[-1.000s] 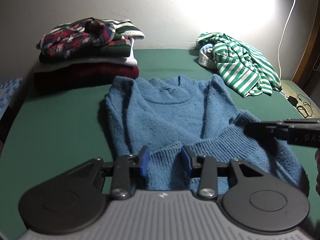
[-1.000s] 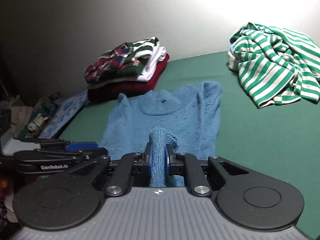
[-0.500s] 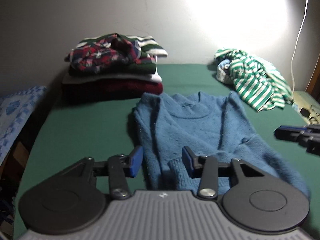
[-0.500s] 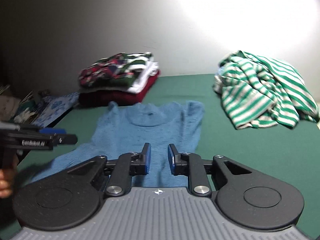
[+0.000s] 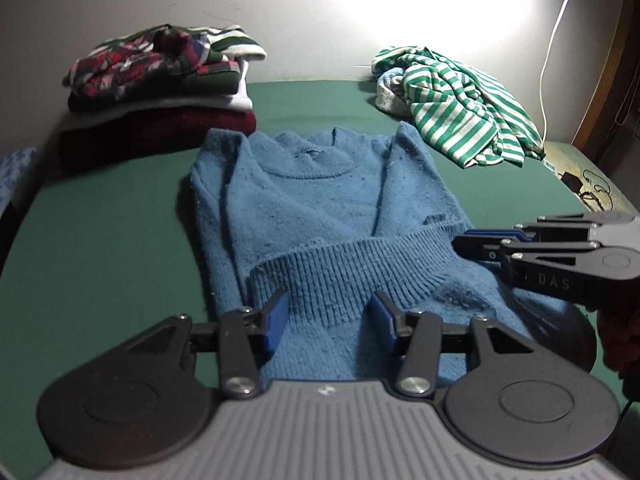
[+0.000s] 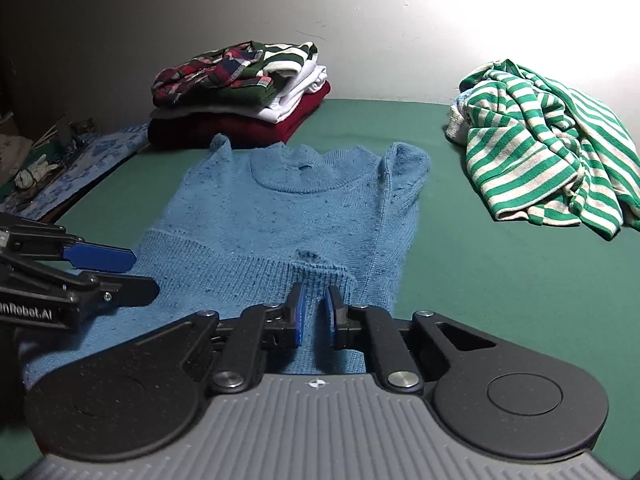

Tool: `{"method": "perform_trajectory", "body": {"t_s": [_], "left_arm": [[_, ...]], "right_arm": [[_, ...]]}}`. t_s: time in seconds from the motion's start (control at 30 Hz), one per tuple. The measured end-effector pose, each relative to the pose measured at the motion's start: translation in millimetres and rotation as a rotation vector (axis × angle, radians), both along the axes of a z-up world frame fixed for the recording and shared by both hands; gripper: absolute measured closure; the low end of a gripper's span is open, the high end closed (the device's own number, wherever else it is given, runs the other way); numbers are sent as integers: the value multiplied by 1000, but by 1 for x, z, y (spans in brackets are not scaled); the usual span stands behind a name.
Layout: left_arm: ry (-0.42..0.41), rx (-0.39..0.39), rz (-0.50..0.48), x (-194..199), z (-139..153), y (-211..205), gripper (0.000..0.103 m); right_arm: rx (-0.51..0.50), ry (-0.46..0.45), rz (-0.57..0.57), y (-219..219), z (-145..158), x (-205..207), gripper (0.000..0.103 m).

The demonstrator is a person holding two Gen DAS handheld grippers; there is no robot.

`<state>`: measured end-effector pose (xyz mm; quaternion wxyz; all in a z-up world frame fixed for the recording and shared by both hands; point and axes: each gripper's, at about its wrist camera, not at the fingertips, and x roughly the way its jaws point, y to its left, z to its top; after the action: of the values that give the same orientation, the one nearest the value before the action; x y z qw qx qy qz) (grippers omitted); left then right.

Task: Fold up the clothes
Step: 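Release the hem and withdraw both grippers from the folded sweater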

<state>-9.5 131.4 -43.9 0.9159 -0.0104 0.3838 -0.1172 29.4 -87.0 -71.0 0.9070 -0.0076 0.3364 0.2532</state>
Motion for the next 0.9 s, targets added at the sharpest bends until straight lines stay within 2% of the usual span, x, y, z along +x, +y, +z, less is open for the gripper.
{"method": "perform_trajectory", "body": {"t_s": [0.23, 0.43, 0.5, 0.63, 0.9], "left_arm": [[32, 33, 34, 5, 7, -9, 46], [55, 66, 130, 4, 25, -14, 47], [54, 77, 161, 3, 28, -13, 44], [79, 70, 218, 3, 27, -7, 42], [76, 126, 277, 4, 30, -1, 29]], "right_arm": [[-26, -50, -9, 6, -2, -3, 95], [-79, -25, -38, 17, 9, -3, 92], [-40, -10, -85, 14, 19, -5, 85], [31, 27, -136, 13, 34, -14, 85], [-46, 67, -116, 33, 26, -33, 85]]}}
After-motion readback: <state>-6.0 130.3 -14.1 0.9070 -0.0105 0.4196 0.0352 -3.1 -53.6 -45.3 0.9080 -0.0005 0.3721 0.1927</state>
